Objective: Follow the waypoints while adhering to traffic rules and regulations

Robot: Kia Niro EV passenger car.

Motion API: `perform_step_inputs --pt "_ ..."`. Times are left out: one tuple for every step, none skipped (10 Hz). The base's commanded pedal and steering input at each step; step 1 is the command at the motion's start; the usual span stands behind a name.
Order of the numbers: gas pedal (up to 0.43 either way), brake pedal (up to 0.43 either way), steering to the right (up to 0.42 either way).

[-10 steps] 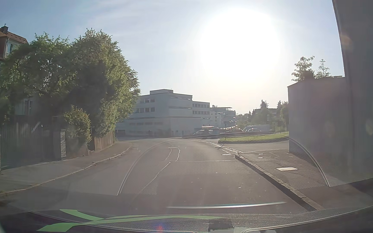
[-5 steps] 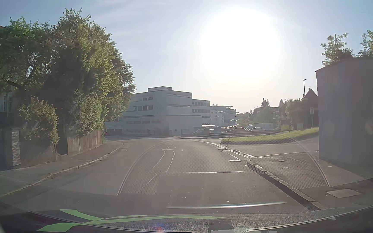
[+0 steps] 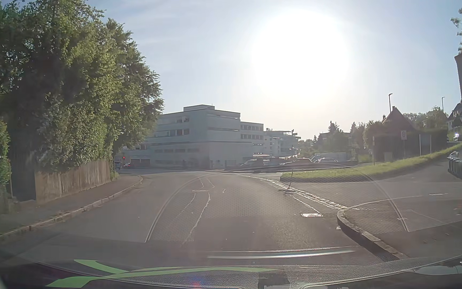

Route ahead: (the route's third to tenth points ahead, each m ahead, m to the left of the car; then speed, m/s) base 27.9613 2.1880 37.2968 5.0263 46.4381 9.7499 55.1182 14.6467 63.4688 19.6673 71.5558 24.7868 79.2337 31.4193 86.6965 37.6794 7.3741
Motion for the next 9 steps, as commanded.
perform_step_inputs --pt "0.000 0.000 -0.014" --pt "0.000 0.000 -0.014" --pt "0.000 0.000 -0.018" --pt "0.000 0.000 -0.018" --pt "0.000 0.000 -0.018" --pt "0.000 0.000 -0.019" --pt "0.000 0.000 -0.018" --pt "0.000 0.000 -0.019" --pt "0.000 0.000 -0.019"
